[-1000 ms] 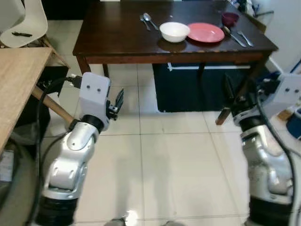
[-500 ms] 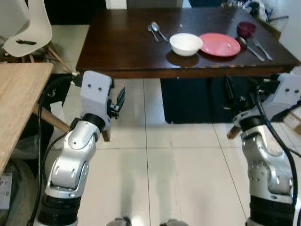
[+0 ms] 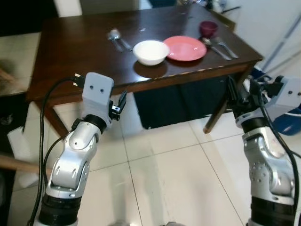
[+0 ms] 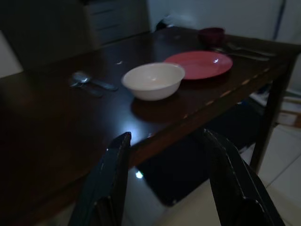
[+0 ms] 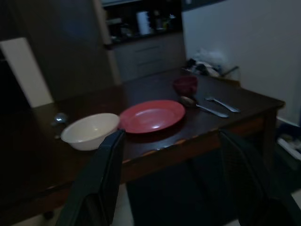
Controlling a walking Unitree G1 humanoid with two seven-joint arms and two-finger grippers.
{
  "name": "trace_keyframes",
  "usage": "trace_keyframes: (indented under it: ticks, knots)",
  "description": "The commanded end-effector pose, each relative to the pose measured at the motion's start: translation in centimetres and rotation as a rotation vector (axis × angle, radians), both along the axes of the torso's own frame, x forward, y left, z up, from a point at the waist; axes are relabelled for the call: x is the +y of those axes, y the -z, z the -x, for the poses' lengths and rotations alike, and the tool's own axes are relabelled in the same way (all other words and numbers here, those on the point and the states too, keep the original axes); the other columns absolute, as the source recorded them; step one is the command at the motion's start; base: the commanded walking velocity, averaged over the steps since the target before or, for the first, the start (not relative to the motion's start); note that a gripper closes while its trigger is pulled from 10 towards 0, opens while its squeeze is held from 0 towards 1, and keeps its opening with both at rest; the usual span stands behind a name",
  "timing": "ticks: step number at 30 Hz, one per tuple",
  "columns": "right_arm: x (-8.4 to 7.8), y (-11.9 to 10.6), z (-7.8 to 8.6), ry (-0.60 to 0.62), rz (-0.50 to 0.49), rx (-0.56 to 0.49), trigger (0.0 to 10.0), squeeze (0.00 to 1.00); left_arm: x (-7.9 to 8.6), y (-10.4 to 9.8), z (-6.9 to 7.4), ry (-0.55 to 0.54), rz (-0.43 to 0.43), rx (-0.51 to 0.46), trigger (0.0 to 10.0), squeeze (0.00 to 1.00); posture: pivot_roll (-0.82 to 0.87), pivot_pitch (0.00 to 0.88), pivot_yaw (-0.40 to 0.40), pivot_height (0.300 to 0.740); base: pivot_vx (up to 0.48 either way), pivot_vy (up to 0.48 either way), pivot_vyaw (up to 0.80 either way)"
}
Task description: Setting the table
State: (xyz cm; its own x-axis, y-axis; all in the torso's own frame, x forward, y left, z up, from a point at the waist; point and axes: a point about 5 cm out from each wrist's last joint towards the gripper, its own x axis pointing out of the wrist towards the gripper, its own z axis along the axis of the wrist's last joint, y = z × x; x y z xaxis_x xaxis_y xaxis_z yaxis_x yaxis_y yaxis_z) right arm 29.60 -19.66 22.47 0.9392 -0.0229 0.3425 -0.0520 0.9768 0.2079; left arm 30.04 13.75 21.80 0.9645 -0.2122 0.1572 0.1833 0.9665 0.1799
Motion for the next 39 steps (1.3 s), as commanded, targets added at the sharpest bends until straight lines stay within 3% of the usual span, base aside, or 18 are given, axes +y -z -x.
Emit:
trace_keyframes:
  ticks: [1,31,39]
  knots:
    - [0.15,0.18,0.06,-0.003,0.007,0.009,10.0,0.0,0.13,0.4,-0.03,-0.009,-0.004,0.016,10.0,0.0,-0.12,0.069,0.06,0.74,0.454,0.0,0.0]
    - [0.39,-0.31,0.13,-0.044,-0.042,-0.024,10.0,0.0,0.11,0.36,-0.23,-0.02,-0.009,0.017,10.0,0.0,-0.12,0.066,0.065,0.74,0.453,0.0,0.0]
    - [0.8,-0.29,0.02,-0.072,-0.048,-0.024,10.0,0.0,0.7,0.77,-0.1,-0.063,-0.026,0.036,10.0,0.0,-0.11,0.065,0.062,0.74,0.437,0.0,0.67]
